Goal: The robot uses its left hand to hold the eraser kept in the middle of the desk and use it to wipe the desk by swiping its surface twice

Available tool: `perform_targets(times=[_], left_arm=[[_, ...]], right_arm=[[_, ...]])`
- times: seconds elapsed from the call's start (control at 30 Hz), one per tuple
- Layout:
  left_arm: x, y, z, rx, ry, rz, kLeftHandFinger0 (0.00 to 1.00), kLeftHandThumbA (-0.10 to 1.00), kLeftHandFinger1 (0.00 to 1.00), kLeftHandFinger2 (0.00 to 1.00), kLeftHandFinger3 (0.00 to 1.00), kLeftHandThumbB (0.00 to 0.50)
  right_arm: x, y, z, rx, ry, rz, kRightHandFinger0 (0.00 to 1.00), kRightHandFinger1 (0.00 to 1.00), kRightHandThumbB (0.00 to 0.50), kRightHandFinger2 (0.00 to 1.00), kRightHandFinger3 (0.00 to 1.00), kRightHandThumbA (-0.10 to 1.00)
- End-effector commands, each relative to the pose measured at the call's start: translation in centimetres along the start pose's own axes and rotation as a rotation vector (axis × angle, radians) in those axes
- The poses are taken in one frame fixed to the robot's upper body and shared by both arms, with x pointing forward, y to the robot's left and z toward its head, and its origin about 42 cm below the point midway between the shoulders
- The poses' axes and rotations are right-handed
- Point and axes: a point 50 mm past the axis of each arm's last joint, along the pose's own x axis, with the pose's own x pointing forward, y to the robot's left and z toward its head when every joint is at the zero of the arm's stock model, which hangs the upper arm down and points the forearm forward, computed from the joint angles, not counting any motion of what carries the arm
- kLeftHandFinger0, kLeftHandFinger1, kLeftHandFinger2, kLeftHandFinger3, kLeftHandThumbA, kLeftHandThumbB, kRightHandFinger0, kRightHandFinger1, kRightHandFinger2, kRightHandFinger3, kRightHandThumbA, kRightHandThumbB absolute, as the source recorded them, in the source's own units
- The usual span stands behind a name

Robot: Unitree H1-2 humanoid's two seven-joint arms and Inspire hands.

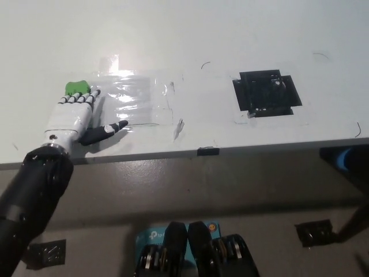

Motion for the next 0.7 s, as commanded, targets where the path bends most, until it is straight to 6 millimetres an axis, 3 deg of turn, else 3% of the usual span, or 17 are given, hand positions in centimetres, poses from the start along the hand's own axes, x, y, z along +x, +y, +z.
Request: perform_targets(times=[0.0, 0.1, 0.2, 0.27, 0.33, 0.37, 0.4, 0.47, 0.57, 0.67], left_arm=[[-1.2, -2.4, -0.5, -0.055, 0.038, -0.039, 1.00, 1.00, 1.00, 1.00, 1.00, 0.341], [-1.8, -4.1, 0.0, -0.065, 0.052, -0.072, 1.00, 1.00, 1.00, 1.00, 1.00, 0.333], [-1.8, -4.4, 0.2, -0.085, 0.062, -0.070, 1.00, 1.00, 1.00, 1.00, 1.00, 0.345], [-1.8, -4.8, 0.6, -0.114, 0.069, -0.077, 1.00, 1.00, 1.00, 1.00, 1.00, 0.343], [-1.7, -4.7, 0.7, -0.115, 0.068, -0.074, 1.00, 1.00, 1.00, 1.00, 1.00, 0.343], [-1.8, -5.2, 1.1, -0.152, 0.056, -0.071, 1.00, 1.00, 1.00, 1.00, 1.00, 0.318], [-2.0, -5.7, 1.6, -0.201, 0.045, -0.057, 1.00, 1.00, 1.00, 1.00, 1.00, 0.318], [-1.9, -5.9, 2.0, -0.215, 0.050, -0.068, 1.00, 1.00, 1.00, 1.00, 1.00, 0.326], [-1.4, -5.9, 3.8, -0.272, 0.034, -0.103, 1.00, 1.00, 1.00, 1.00, 1.00, 0.374], [-1.4, -6.1, 4.5, -0.308, 0.027, -0.107, 1.00, 1.00, 1.00, 1.00, 1.00, 0.365]], right_arm=[[0.4, 0.3, 1.7, 0.007, -0.057, -0.004, 1.00, 1.00, 0.151, 1.00, 1.00, 1.00], [0.4, 0.3, 1.6, 0.019, -0.057, -0.005, 1.00, 1.00, 0.135, 1.00, 1.00, 1.00], [0.7, 0.6, 1.8, 0.015, -0.060, -0.004, 1.00, 1.00, 0.125, 1.00, 1.00, 1.00], [0.9, 0.7, 1.9, 0.018, -0.068, -0.012, 1.00, 1.00, 0.174, 1.00, 1.00, 1.00], [1.0, 0.7, 2.0, 0.018, -0.070, -0.013, 1.00, 1.00, 0.174, 1.00, 1.00, 1.00], [1.0, 0.6, 2.0, 0.032, -0.064, 0.005, 1.00, 1.00, 0.145, 1.00, 1.00, 1.00], [1.0, 0.6, 2.0, 0.024, -0.065, 0.001, 1.00, 1.00, 0.158, 1.00, 1.00, 1.00], [1.0, 0.6, 2.0, 0.024, -0.065, -0.003, 1.00, 1.00, 0.165, 1.00, 1.00, 1.00], [1.0, 0.6, 2.1, 0.015, -0.073, 0.001, 1.00, 1.00, 0.159, 1.00, 1.00, 1.00], [1.1, 0.8, 2.0, 0.023, -0.066, 0.004, 1.00, 1.00, 0.171, 1.00, 1.00, 1.00]])
